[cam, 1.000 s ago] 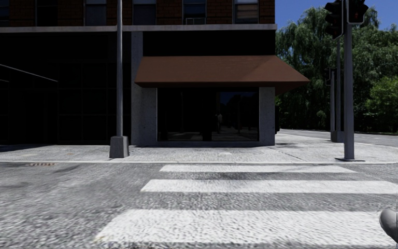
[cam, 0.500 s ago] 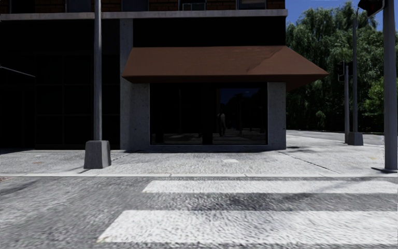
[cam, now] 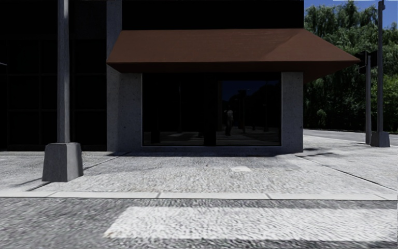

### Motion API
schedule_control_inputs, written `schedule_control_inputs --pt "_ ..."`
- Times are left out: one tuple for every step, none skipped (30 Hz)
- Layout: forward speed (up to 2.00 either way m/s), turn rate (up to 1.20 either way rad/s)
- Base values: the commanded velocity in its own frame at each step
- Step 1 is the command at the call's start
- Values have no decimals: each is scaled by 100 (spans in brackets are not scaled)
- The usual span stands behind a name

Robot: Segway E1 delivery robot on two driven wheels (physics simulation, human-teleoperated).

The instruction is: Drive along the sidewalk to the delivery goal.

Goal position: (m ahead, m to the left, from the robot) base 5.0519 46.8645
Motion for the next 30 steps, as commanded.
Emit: schedule_control_inputs --pt "200 0" --pt "200 0" --pt "200 0" --pt "200 0" --pt "200 0" --pt "200 0" --pt "200 0" --pt "200 0" --pt "200 0" --pt "200 0" --pt "200 0" --pt "200 0" --pt "200 0" --pt "200 0" --pt "191 0" --pt "191 0" --pt "163 0" --pt "145 0" --pt "138 0" --pt "136 11" --pt "136 11" --pt "136 21" --pt "136 25" --pt "136 36" --pt "136 36" --pt "136 44" --pt "136 46" --pt "136 48" --pt "136 53" --pt "136 53"
